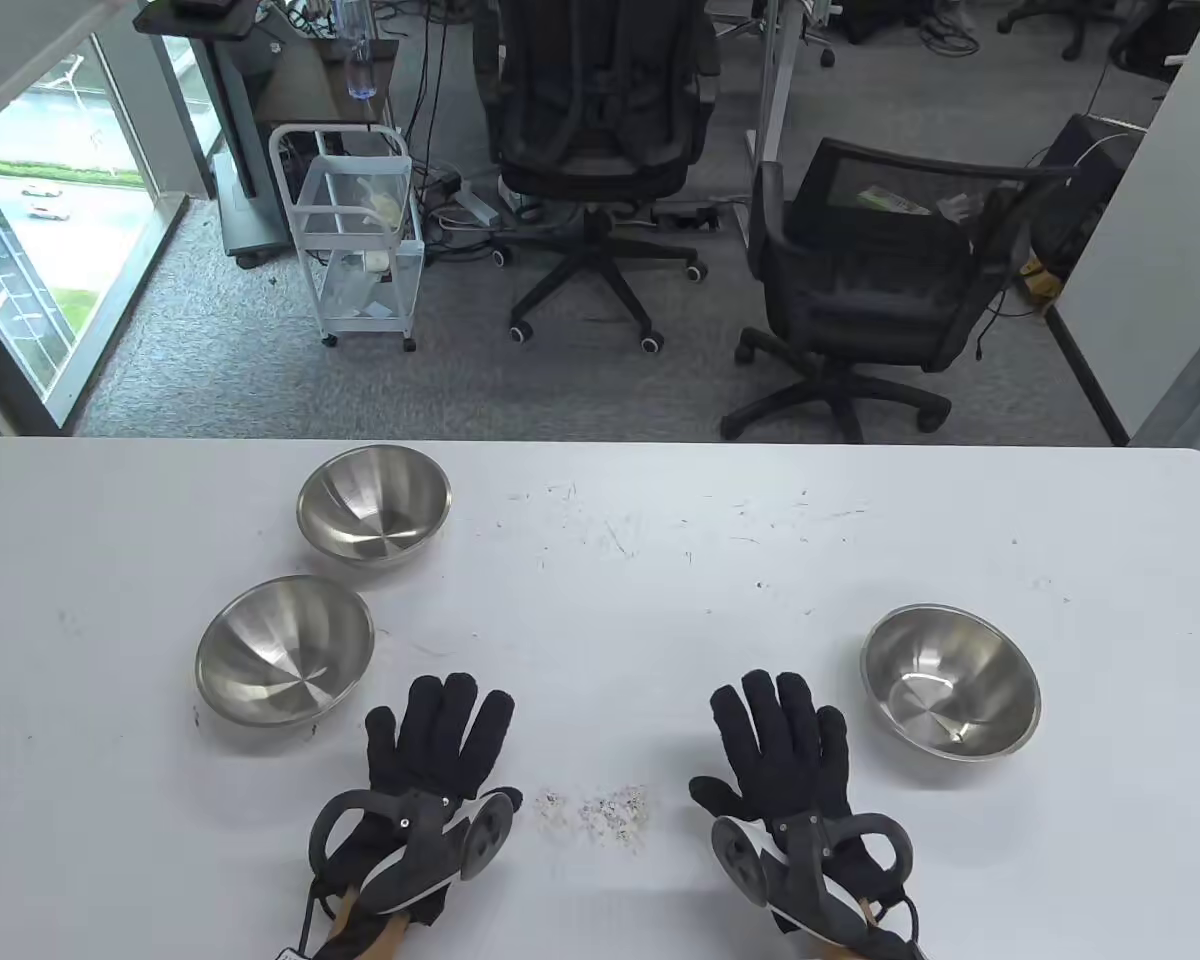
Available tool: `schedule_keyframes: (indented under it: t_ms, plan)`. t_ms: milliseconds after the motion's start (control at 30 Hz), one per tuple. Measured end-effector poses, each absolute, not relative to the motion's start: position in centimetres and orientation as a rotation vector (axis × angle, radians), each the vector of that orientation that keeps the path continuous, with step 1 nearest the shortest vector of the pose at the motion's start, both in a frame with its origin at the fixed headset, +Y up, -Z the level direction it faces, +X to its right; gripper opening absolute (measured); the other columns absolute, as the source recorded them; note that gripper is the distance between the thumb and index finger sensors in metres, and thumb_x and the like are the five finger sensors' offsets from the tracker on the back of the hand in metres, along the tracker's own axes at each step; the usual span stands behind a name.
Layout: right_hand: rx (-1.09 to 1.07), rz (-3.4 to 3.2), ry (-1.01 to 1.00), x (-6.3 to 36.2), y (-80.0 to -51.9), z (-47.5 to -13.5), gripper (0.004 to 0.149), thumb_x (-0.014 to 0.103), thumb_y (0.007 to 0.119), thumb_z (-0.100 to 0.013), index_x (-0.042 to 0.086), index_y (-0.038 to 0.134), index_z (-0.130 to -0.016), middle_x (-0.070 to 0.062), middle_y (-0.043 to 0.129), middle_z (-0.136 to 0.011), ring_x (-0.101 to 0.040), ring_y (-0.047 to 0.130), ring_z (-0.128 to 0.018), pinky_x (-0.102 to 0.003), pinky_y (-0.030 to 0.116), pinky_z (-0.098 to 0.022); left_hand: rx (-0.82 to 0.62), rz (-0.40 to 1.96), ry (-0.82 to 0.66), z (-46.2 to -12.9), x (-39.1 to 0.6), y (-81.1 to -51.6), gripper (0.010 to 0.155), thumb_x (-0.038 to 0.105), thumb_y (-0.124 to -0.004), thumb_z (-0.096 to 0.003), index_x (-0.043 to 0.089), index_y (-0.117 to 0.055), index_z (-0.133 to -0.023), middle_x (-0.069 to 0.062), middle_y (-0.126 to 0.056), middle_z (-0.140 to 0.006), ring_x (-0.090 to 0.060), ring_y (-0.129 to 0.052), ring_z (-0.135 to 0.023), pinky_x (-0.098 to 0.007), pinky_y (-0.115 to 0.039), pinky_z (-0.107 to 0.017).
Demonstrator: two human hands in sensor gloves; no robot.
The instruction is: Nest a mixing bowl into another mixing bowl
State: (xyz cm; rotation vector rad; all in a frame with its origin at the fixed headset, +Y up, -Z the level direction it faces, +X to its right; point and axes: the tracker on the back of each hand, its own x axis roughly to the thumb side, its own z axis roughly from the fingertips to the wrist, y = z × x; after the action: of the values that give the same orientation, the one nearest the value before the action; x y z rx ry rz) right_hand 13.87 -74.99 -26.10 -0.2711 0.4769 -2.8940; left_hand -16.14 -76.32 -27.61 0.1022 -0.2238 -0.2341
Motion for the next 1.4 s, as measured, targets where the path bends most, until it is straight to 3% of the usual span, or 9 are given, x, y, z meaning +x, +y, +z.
schedule_keyframes:
  t_ms: [467,700,1100,1400]
  plan:
    - [-0.294,-2.904,0.483,13.8,-74.9,-25.9,0.088,0.066,0.072,-0.041,0.026,0.044,-0.114,-0.011,0.051,-0.123,-0.043,0.052,-0.111,-0.065,0.051,-0.073,0.105,-0.22,-0.204,-27.7,-16.7,-76.2,0.092,0.068,-0.06,-0.0475,0.031,-0.016,-0.119,-0.013,-0.029,-0.129,-0.044,-0.036,-0.118,-0.072,-0.045,-0.078]
    - [-0.304,-2.906,0.495,13.8,-74.8,-25.8,0.088,0.066,0.072,-0.041,0.026,0.044,-0.114,-0.01,0.052,-0.122,-0.043,0.052,-0.111,-0.065,0.051,-0.073,0.143,-0.2,-0.157,-27.9,-17.5,-75.8,0.089,0.067,-0.061,-0.0478,0.031,-0.024,-0.12,-0.007,-0.041,-0.128,-0.039,-0.047,-0.118,-0.07,-0.048,-0.078]
    - [-0.347,-2.915,0.506,13.7,-74.6,-25.4,0.086,0.066,0.072,-0.041,0.027,0.047,-0.114,-0.009,0.057,-0.121,-0.042,0.054,-0.111,-0.065,0.052,-0.073,0.291,-0.288,0.038,-28.5,-21.0,-74.3,0.078,0.063,-0.067,-0.0482,0.033,-0.047,-0.117,0.004,-0.065,-0.121,-0.031,-0.065,-0.114,-0.069,-0.051,-0.078]
    - [-0.374,-2.917,0.514,13.6,-74.6,-25.2,0.085,0.066,0.072,-0.041,0.027,0.048,-0.113,-0.008,0.058,-0.121,-0.042,0.055,-0.111,-0.064,0.052,-0.073,0.249,-0.28,0.181,-29.7,-24.8,-74.8,0.072,0.061,-0.068,-0.049,0.035,-0.055,-0.115,0.006,-0.075,-0.116,-0.028,-0.074,-0.11,-0.065,-0.056,-0.078]
